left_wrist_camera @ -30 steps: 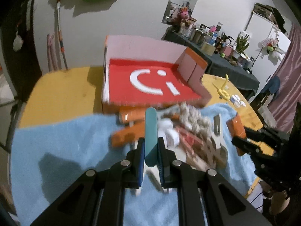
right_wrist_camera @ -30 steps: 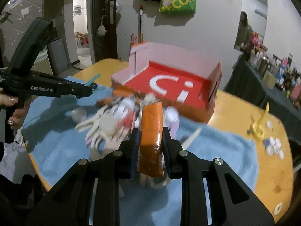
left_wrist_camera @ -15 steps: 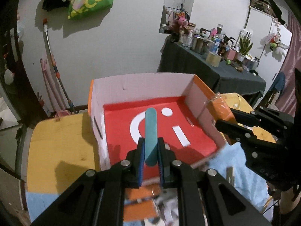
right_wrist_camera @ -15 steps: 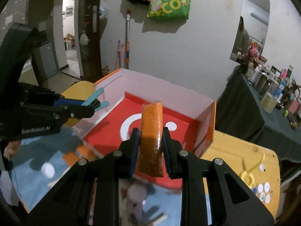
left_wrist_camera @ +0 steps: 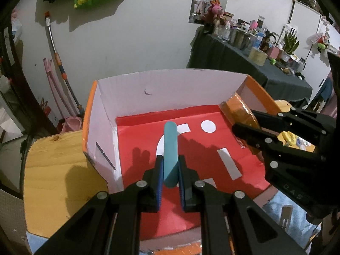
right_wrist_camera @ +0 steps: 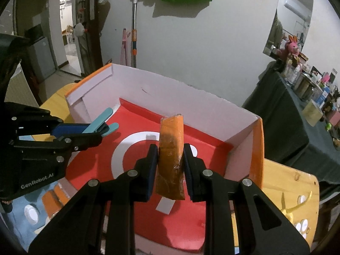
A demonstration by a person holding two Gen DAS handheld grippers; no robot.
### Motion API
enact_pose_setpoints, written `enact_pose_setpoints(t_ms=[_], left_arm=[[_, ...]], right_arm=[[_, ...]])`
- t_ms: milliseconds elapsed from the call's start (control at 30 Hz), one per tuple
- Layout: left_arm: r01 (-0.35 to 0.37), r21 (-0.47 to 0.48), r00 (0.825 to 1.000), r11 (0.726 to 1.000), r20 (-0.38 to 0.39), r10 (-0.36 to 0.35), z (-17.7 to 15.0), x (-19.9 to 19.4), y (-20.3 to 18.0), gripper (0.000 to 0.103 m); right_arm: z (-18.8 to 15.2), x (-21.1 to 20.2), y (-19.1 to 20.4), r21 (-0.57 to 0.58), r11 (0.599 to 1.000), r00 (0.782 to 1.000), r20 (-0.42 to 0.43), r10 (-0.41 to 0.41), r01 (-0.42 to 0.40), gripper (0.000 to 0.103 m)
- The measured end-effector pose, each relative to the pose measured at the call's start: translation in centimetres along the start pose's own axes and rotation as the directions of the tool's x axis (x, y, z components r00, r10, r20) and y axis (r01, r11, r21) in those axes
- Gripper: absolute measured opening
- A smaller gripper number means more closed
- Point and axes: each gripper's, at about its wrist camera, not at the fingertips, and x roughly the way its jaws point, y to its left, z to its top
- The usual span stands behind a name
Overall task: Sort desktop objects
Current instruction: 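Carry the teal clip and orange stick into the red box with both tools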
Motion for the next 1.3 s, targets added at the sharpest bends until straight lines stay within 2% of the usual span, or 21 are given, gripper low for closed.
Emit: enact_pose_setpoints(t_ms=[333, 867, 1300], left_arm=[[-0.006, -0.001, 0.999, 1.000, -0.047, 0.006, 0.2, 2.7, 0.3, 0.013], [-0.009, 0.015, 0.992, 1.000, -0.123, 0.010, -0.4, 5.4, -0.2, 0.013], [-0.021, 0.022, 0.989, 1.000, -0.145, 0.024, -0.5, 6.1, -0.2, 0.013]], right_arm=[[-0.1, 3.2, -0.1, 0.012, 1.000, 0.997, -0.078, 0.011, -0.010, 0.022], [-1.6, 6.9, 0.0, 0.016, 0.999, 0.978, -0.206, 0.036, -0.033, 0.022], [-2.0, 7.5, 0.0, 0.027, 0.999, 0.969, -0.241, 0.047, -0.042, 0.022]])
